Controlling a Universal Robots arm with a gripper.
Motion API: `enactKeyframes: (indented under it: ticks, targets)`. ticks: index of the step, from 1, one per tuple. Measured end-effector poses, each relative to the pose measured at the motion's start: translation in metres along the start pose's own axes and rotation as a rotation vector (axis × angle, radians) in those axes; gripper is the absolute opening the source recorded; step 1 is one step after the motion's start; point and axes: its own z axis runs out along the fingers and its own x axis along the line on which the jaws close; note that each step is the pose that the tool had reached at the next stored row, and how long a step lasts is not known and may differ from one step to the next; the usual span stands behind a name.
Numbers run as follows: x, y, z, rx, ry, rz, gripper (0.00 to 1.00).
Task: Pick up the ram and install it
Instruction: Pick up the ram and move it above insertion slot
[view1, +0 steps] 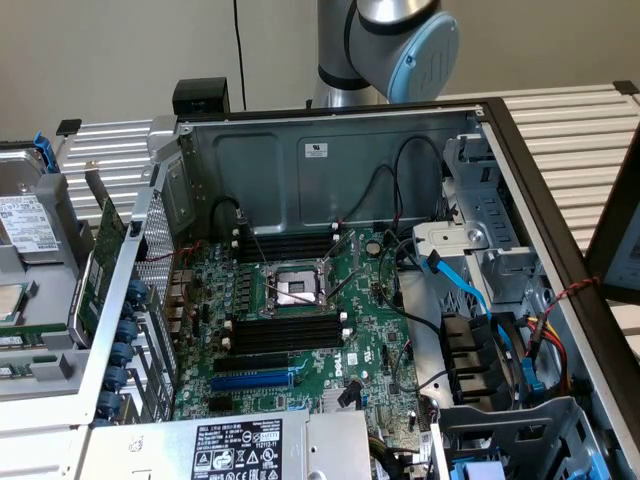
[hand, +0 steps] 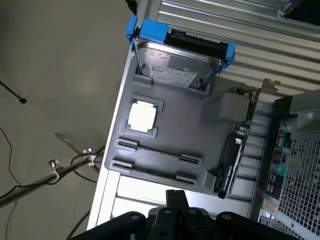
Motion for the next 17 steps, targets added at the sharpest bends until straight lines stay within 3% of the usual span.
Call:
enactKeyframes:
  ticks: [17]
  targets:
    - [0.0000, -0.0001, 0.0042, -0.0098, 0.0181, -0.274, 0.10]
